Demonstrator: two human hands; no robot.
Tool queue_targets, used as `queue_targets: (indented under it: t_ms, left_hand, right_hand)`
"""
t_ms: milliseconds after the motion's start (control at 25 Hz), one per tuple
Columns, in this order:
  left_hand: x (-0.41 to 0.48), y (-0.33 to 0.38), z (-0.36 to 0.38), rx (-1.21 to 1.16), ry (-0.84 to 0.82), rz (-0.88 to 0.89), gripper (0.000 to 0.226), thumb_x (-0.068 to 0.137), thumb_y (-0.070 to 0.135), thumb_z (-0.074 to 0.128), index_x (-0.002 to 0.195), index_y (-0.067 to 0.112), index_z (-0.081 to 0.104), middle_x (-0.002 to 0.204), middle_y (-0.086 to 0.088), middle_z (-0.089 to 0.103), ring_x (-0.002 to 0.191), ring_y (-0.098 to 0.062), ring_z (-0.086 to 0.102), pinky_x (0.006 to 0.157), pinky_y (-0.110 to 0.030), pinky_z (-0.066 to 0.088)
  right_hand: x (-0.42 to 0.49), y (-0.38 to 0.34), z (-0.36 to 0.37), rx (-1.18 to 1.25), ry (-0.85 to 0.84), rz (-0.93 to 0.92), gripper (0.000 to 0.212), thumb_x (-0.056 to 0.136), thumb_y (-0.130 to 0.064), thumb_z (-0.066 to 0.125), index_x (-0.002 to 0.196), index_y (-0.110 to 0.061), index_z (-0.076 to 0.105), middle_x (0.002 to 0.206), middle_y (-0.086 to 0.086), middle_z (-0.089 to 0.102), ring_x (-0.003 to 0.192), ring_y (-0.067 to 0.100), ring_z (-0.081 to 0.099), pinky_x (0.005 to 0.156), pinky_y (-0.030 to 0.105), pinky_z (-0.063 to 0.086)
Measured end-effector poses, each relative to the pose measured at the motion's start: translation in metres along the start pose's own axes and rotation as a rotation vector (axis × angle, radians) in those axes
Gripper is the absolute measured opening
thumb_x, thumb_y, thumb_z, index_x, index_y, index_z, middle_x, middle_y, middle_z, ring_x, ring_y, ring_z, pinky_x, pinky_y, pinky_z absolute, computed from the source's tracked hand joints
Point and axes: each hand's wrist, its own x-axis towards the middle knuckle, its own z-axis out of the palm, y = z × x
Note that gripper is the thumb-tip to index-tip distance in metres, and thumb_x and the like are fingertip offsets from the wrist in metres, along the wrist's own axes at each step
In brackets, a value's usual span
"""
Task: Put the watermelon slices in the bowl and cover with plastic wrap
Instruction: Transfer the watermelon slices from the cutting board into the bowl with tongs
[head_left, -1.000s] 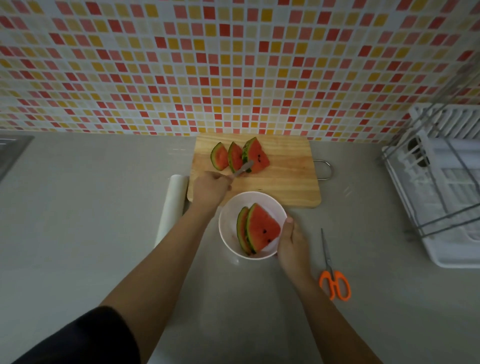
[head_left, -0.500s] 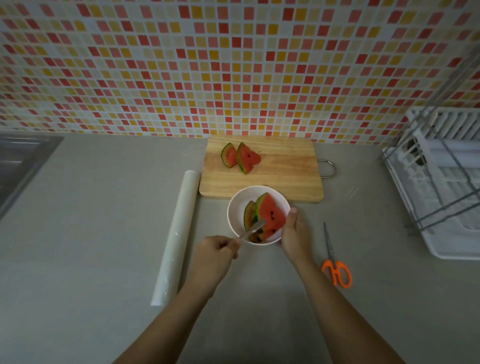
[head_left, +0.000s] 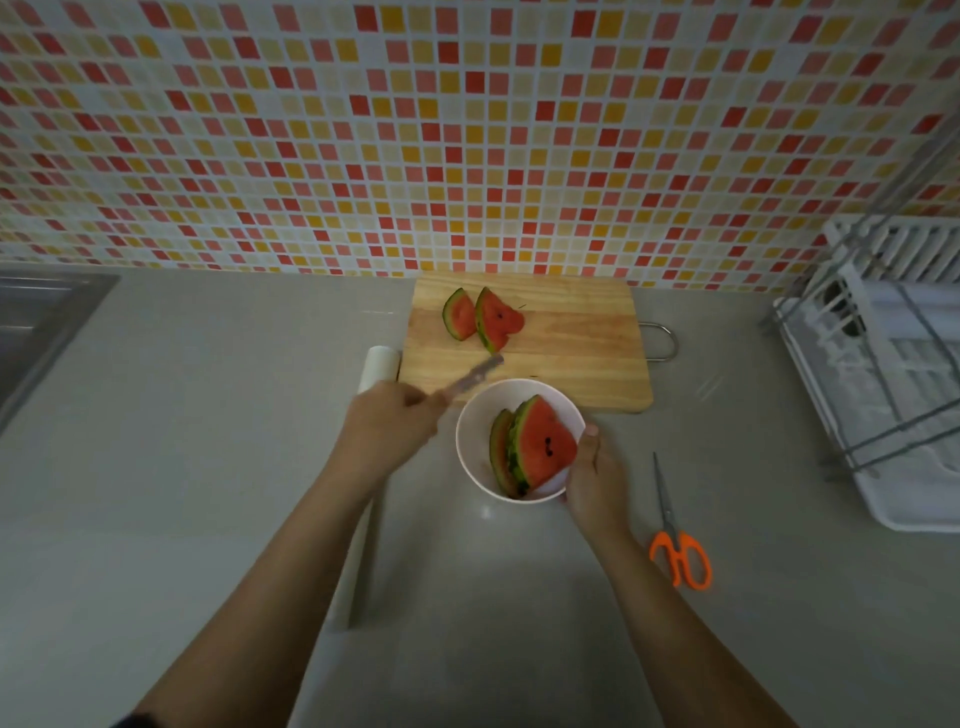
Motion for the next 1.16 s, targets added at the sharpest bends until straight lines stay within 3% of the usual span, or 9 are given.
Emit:
queue_targets:
  t_ms: [80,200,320,520,680,760,840,1040,1160]
  left_hand:
    - [0.036,0.005,0.015,-0.142,0.051,-0.082,0.046,0.087,0.044,0.058,0.063,0.006,0.069,0.063,-0.003,0.067,0.062,-0.021,0.059,0.067,-0.030,0.048]
    - [0.077,0.009,0.040,-0.282,0.024,-0.152,0.042,0.084,0.042,0.061,0.059,0.008,0.061,0.068,-0.006,0.067,0.060,-0.025,0.059,0.065,-0.030,0.046]
    - [0.097,0.012,0.054,-0.257,0.019,-0.155,0.039,0.083,0.045,0.061,0.069,0.008,0.063,0.084,-0.011,0.072,0.083,-0.034,0.067,0.075,-0.037,0.053]
    - [0.081,0.013,0.049,-0.387,0.124,-0.140,0.028,0.084,0.029,0.063,0.060,0.014,0.061,0.074,-0.007,0.068,0.055,-0.016,0.051,0.065,-0.031,0.043]
    - [0.015,-0.012,0.037,-0.504,0.053,-0.112,0.025,0.072,0.036,0.066,0.054,0.019,0.070,0.060,0.001,0.067,0.052,-0.014,0.048,0.058,-0.029,0.038]
    - [-0.024,-0.028,0.037,-0.392,0.014,-0.066,0.024,0.079,0.036,0.069,0.056,0.028,0.073,0.050,0.009,0.065,0.043,-0.002,0.049,0.053,-0.026,0.040]
    - [-0.049,-0.033,0.044,-0.231,0.028,-0.018,0.033,0.085,0.032,0.067,0.054,0.021,0.069,0.049,0.009,0.064,0.042,0.000,0.051,0.049,-0.024,0.038]
    - [-0.055,-0.005,0.053,0.059,-0.098,0.127,0.032,0.093,0.033,0.056,0.083,0.011,0.077,0.075,-0.006,0.071,0.065,-0.015,0.059,0.051,-0.014,0.037]
    - [-0.051,-0.005,0.030,0.224,-0.075,0.205,0.048,0.092,0.041,0.054,0.053,0.015,0.055,0.049,0.002,0.045,0.047,-0.013,0.041,0.039,-0.017,0.029]
  right_hand:
    - [0.001,0.002,0.000,-0.005,-0.014,0.005,0.050,0.098,-0.044,0.019,0.102,-0.017,0.061,0.085,-0.003,0.057,0.081,0.017,0.052,0.074,0.028,0.036]
    - [0.002,0.006,0.000,-0.028,-0.029,0.017,0.054,0.097,-0.047,0.019,0.101,-0.014,0.062,0.085,0.000,0.060,0.080,0.019,0.056,0.073,0.029,0.038]
    - [0.002,0.009,0.002,-0.029,-0.016,0.042,0.055,0.096,-0.048,0.019,0.098,-0.015,0.063,0.086,0.002,0.062,0.081,0.021,0.057,0.074,0.030,0.040]
    - [-0.002,0.004,0.000,-0.020,-0.010,0.014,0.054,0.097,-0.045,0.019,0.104,-0.014,0.062,0.088,0.001,0.060,0.084,0.020,0.056,0.075,0.029,0.038]
    - [0.002,0.002,0.001,-0.018,-0.009,0.013,0.054,0.098,-0.043,0.020,0.110,-0.012,0.061,0.101,0.011,0.064,0.094,0.026,0.058,0.078,0.030,0.037]
    - [0.001,0.000,0.000,0.001,-0.010,0.019,0.055,0.098,-0.044,0.019,0.109,-0.012,0.062,0.101,0.010,0.064,0.094,0.025,0.057,0.078,0.029,0.037]
    - [-0.001,-0.001,-0.001,0.021,-0.015,0.015,0.055,0.098,-0.045,0.019,0.103,-0.014,0.063,0.095,0.007,0.062,0.088,0.022,0.056,0.076,0.029,0.038]
    - [-0.003,-0.002,-0.001,0.041,-0.022,0.042,0.049,0.097,-0.047,0.019,0.088,-0.023,0.061,0.080,-0.001,0.061,0.080,0.019,0.059,0.067,0.029,0.040]
    - [-0.001,-0.001,-0.001,0.027,-0.013,0.030,0.050,0.098,-0.044,0.020,0.087,-0.018,0.061,0.083,0.005,0.063,0.080,0.024,0.059,0.067,0.030,0.039]
